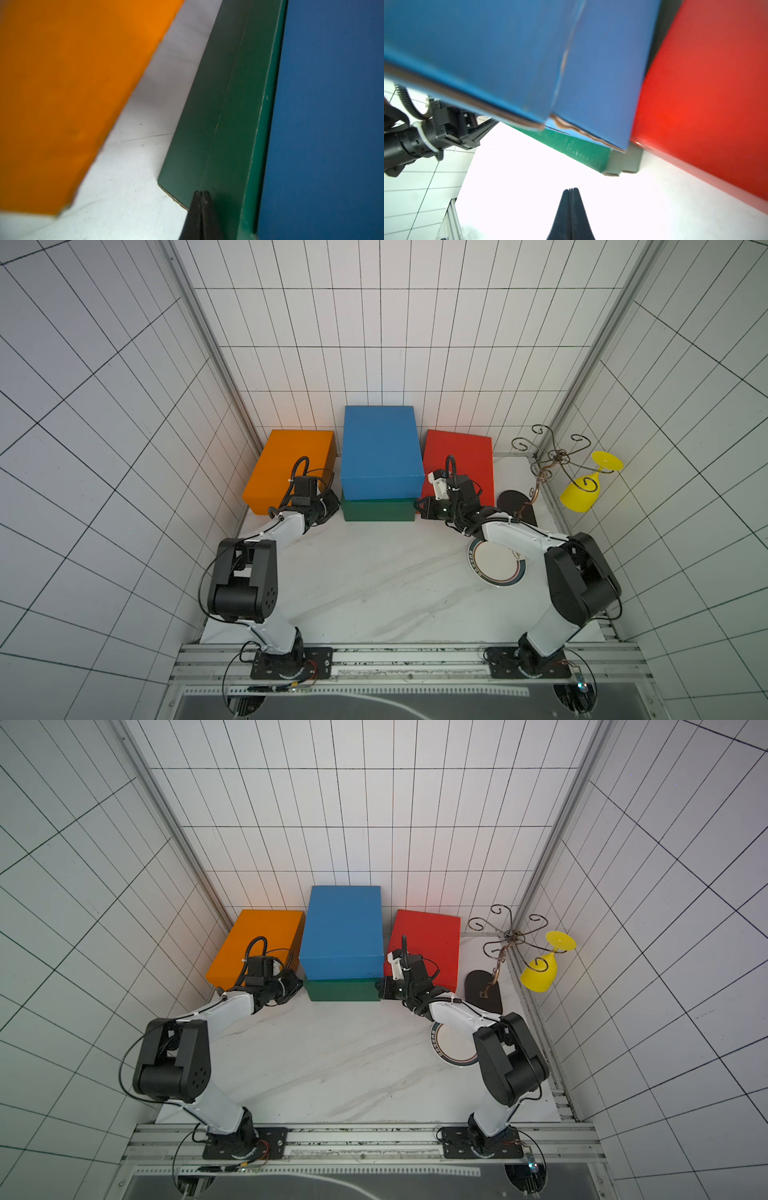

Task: Stack the shoeboxes
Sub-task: Adjust the shoeboxes at the center of the board, then move the shoeboxes to the center of the board.

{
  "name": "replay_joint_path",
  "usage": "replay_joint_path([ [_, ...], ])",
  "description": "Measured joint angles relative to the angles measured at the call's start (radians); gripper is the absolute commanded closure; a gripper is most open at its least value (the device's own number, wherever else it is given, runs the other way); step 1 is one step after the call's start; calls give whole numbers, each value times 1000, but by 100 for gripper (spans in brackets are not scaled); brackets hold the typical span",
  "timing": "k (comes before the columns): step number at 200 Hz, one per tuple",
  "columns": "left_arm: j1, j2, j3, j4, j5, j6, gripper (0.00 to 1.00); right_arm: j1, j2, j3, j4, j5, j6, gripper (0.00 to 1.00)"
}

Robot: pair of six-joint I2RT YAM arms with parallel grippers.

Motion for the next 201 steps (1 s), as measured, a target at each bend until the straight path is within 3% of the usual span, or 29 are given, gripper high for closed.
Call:
replay_joint_path([
  [50,66,18,44,-3,3,1,100,-53,3,2,-8,26,1,100],
  [123,39,163,146,11,25,2,100,-63,159,27,-35,9,-3,100],
  [201,7,254,217,21,30,-2,100,-63,194,117,-1,0,-2,100],
])
